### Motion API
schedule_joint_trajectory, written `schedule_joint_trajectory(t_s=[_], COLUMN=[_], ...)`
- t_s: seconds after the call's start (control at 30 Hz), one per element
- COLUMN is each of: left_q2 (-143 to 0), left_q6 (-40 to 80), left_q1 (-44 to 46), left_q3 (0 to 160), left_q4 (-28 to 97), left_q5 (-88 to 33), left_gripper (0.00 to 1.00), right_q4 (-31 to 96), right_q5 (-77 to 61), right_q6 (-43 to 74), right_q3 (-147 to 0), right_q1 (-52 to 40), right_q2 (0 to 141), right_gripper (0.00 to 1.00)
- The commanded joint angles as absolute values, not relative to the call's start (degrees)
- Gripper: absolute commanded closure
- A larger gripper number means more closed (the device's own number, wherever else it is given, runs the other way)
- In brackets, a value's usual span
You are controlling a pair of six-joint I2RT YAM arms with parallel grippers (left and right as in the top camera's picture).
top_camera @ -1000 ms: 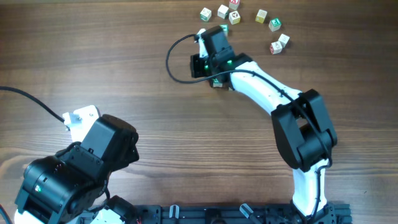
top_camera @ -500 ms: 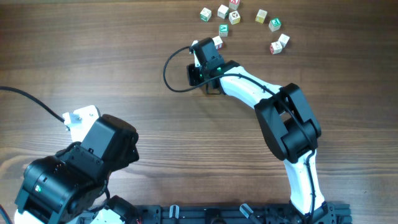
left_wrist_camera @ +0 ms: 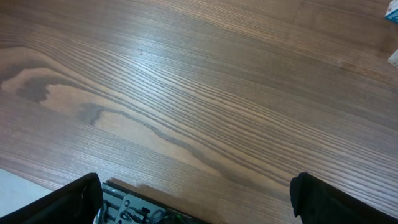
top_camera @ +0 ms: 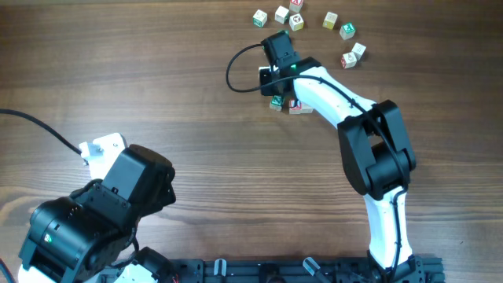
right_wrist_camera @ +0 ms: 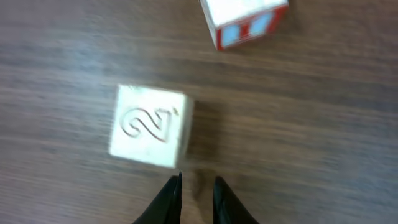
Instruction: Form a horizontal line
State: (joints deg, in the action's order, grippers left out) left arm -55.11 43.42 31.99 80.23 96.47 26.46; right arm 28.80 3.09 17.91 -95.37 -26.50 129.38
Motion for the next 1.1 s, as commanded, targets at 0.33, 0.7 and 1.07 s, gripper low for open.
schedule_joint_trajectory(t_s=[0.33, 0.7, 1.07], left_q2=[-54.87, -54.87, -54.87], left_q6=[43.55, 43.55, 43.55], left_q1=[31.99, 31.99, 31.99], left_q3=[80.38, 80.38, 80.38], left_q4=[96.49, 96.49, 96.49], left_q5=[26.39, 26.39, 26.39], left_gripper=[0.0, 0.0, 0.0], right_q4=[30.89, 33.76, 30.61], right_q5=[1.06, 1.04, -5.91], right_q6=[15.25, 12.05, 7.25], right_q3=[-96.42, -96.44, -96.47], right_q1=[-27.4, -27.42, -27.46], right_q2=[130.61, 130.47, 123.81], right_gripper=[0.83, 0.87, 0.8])
